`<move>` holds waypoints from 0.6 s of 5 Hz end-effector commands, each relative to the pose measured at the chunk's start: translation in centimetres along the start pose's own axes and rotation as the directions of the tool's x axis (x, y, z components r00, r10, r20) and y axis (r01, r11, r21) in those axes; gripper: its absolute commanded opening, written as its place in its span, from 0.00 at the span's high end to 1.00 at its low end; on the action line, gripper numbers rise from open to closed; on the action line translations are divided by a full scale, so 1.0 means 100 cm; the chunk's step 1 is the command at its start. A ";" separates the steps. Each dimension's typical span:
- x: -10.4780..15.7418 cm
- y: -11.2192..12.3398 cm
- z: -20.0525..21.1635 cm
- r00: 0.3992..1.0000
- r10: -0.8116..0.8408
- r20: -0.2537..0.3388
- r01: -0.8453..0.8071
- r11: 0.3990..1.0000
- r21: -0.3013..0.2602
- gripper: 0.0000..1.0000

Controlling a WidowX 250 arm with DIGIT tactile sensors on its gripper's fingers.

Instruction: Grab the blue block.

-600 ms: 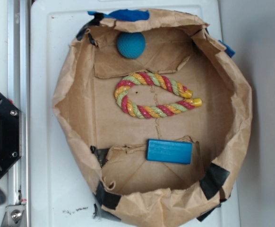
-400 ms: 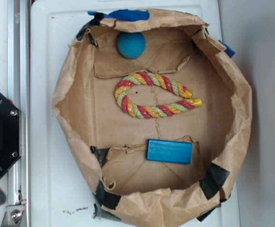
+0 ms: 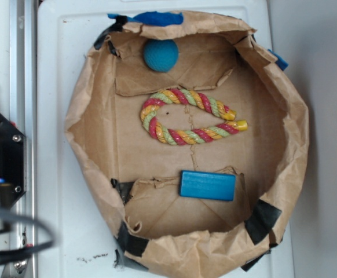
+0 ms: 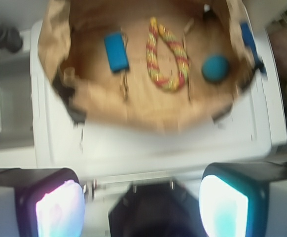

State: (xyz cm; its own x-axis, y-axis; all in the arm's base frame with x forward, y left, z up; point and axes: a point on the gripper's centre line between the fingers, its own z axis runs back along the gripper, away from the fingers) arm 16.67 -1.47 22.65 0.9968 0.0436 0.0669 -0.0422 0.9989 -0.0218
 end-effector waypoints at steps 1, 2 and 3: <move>0.060 -0.008 -0.007 0.985 -0.168 0.035 0.170 0.984 -0.058 0.00; 0.061 -0.022 -0.022 0.911 -0.398 0.108 0.410 0.903 -0.130 0.00; 0.061 -0.022 -0.022 0.911 -0.398 0.108 0.410 0.903 -0.130 0.00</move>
State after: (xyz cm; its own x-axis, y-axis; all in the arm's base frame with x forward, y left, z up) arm 23.01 -3.21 20.06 0.9167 -0.3717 0.1463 0.3904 0.9112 -0.1312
